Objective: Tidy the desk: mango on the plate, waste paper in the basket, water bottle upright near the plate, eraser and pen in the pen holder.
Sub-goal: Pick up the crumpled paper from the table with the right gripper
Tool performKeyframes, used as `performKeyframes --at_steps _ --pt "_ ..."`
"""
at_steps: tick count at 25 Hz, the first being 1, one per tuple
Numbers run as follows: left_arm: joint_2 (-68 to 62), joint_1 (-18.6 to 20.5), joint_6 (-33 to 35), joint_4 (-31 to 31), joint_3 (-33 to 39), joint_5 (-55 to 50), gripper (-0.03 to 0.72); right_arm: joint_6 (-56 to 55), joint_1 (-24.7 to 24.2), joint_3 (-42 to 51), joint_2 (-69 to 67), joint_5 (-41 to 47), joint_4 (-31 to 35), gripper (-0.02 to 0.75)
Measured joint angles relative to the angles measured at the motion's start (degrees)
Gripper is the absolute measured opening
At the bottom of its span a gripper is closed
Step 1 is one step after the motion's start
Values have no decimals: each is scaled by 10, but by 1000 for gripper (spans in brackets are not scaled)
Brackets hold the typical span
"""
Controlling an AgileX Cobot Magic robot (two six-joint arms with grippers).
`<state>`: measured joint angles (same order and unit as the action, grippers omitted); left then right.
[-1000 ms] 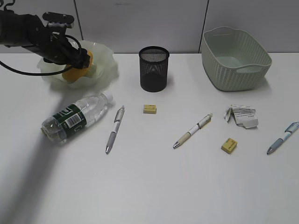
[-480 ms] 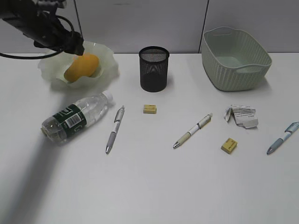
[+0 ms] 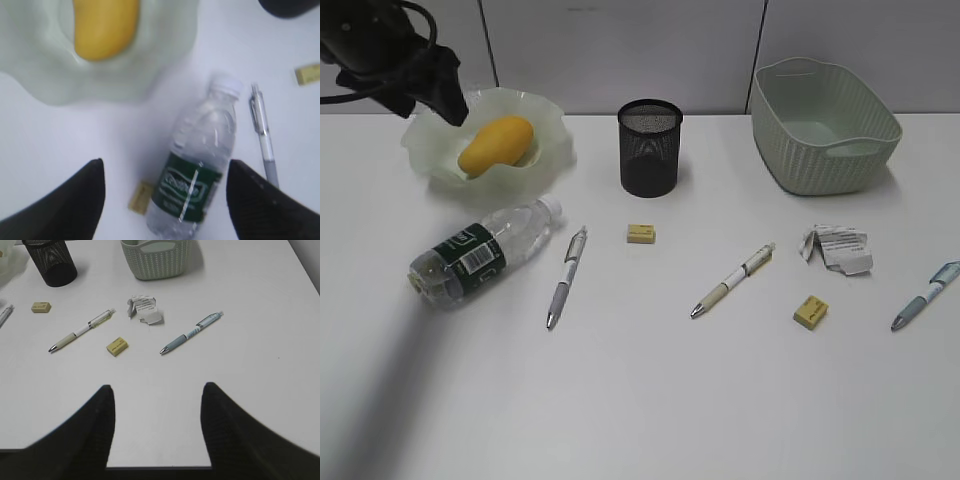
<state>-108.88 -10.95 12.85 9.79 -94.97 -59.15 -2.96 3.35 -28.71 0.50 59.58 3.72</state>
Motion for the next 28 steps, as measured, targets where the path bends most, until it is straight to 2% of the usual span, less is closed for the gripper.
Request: performKeyframes --at_steps 5,12,15,18,22,28 --pt "7 0 -13 18 0 -97 562 0 0 0 0 0 0 442" --pt "23 0 -31 19 2 -103 535 0 0 0 0 0 0 442" --pt "62 0 -32 19 28 -103 533 0 0 0 0 0 0 442" --pt "102 0 -32 21 81 -103 533 0 0 0 0 0 0 442" --pt "172 0 -33 31 189 -87 524 0 0 0 0 0 0 442" --pt "315 0 -34 45 356 21 517 0 0 0 0 0 0 442"
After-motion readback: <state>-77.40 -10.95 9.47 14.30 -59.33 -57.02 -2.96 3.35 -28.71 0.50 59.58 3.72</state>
